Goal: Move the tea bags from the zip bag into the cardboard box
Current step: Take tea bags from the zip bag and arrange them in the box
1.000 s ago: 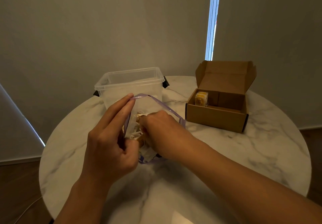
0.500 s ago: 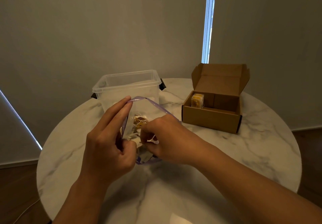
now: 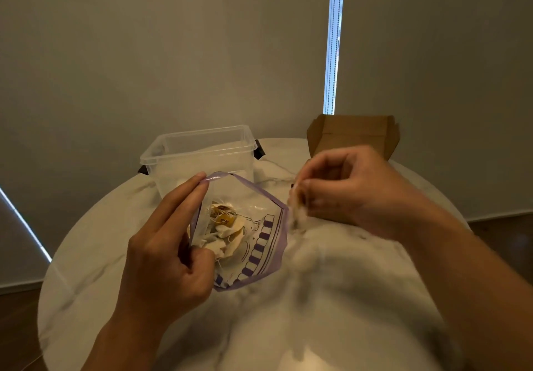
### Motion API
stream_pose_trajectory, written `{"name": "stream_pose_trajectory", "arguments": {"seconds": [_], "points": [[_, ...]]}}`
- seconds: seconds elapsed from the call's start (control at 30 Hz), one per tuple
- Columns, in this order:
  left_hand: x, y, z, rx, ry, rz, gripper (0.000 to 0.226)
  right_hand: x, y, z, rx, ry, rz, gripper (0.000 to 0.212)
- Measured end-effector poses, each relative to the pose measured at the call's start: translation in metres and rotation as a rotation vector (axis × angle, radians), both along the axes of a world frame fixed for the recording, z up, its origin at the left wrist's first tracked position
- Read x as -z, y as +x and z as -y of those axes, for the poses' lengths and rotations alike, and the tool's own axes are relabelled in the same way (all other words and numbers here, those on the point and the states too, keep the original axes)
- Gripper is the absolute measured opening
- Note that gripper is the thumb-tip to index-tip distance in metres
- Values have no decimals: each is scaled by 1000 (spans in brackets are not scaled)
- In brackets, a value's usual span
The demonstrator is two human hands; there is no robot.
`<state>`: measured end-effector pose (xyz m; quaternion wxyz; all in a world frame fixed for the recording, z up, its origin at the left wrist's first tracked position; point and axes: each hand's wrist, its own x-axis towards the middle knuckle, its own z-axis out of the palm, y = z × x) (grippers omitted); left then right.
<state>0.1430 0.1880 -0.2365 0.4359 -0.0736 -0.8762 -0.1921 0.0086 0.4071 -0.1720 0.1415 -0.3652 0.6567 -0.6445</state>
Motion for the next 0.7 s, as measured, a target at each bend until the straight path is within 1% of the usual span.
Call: {"name": "stream_pose_trajectory", "arguments": {"seconds": [0.07,0.13,0.23,0.33,0.47,0.63,0.7], "points": [[-1,0,-1,1,-10,3,61,-10,-24,-14,118,-31,36,11],[0,-1,-1,1,-15,1,61,-16,-51,-25,222,-4,39,14],[1,-2,0,0,-2,-10,59,-16,-91,-31,388,97,-4,9],[2,-2,1,-6,1,-19,59,-7,-119,-22,506,220,-49,9],[2,-2,1,-20,4,-32,58,9,-134,3,539,372,-127,6],[2,-2,1,-28,4,-20,58,32,-147,30,542,496,-117,4],[1,0,1,-23,0,-17,58,41,-153,38,575,541,-106,8]]}}
